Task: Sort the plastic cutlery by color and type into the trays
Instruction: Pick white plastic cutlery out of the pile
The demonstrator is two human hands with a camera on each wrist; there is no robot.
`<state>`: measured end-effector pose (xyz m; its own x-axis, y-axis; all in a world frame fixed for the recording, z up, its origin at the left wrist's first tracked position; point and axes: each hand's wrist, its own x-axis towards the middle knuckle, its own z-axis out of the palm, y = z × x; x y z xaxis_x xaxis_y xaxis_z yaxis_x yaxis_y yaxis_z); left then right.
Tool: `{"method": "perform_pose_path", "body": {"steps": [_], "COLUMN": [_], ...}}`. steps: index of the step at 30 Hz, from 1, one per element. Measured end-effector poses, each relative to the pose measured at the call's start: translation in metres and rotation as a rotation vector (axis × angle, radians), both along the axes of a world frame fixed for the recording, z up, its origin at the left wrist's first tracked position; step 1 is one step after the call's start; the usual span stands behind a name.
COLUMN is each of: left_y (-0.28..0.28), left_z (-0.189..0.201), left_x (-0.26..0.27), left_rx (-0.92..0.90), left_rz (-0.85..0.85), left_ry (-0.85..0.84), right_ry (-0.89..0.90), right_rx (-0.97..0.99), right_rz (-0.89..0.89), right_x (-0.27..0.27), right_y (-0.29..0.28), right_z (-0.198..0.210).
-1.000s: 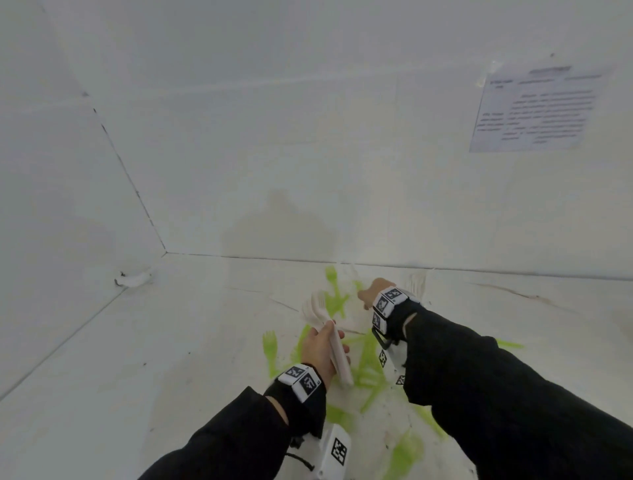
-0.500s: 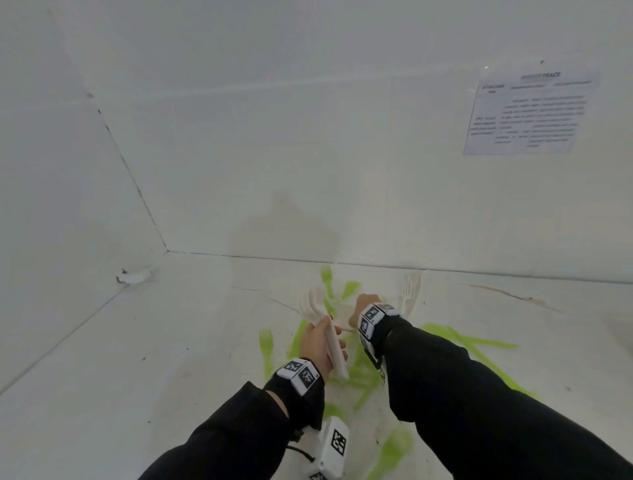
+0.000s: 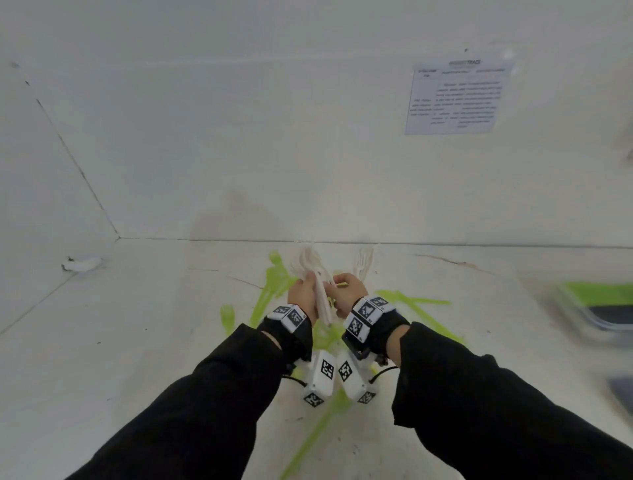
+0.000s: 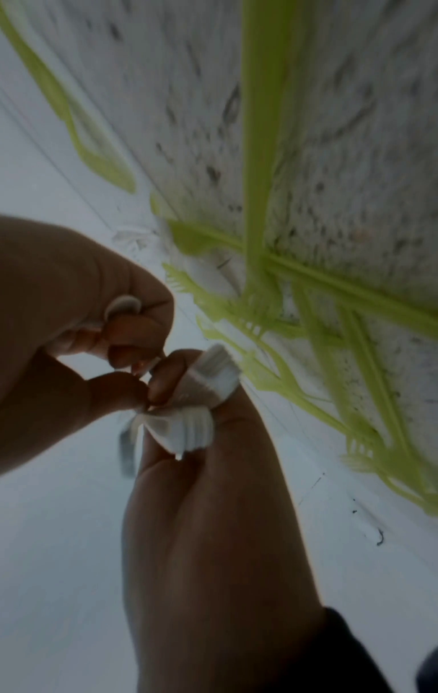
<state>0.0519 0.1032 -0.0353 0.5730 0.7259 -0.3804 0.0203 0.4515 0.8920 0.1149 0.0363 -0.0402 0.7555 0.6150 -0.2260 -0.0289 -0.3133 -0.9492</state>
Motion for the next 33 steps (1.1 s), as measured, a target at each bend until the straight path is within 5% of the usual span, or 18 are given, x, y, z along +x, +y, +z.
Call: {"method": "perform_pose_path", "body": {"steps": [7,20,26,33], "left_y": [-0.024,-0.035,-0.042,-0.045], "left_z": [-0.004,0.005,0.007,0.002], "left_x": [0.002,0.006,0.006,0.009], "left_rx": [0.016,0.056,-0.044,0.088], "left_rz": [0.002,-0.028,-0.128,-0.038], "left_ry": [-0.014,0.128,0.070,0.107], "right_ry": [0.030,-0.275,-0.186,-0.146], "right_rx": [0.036,-0.120,-0.093,-0.076], "right_rz": [-0.017,-0.022,-0.030,-0.008], "right_x": [-0.001,0.002,0.004,0.000], "right_y": [-0.025,-0.044,-0.045,-0.046], "right_z": [0.000,0.014,0.011,0.007]}}
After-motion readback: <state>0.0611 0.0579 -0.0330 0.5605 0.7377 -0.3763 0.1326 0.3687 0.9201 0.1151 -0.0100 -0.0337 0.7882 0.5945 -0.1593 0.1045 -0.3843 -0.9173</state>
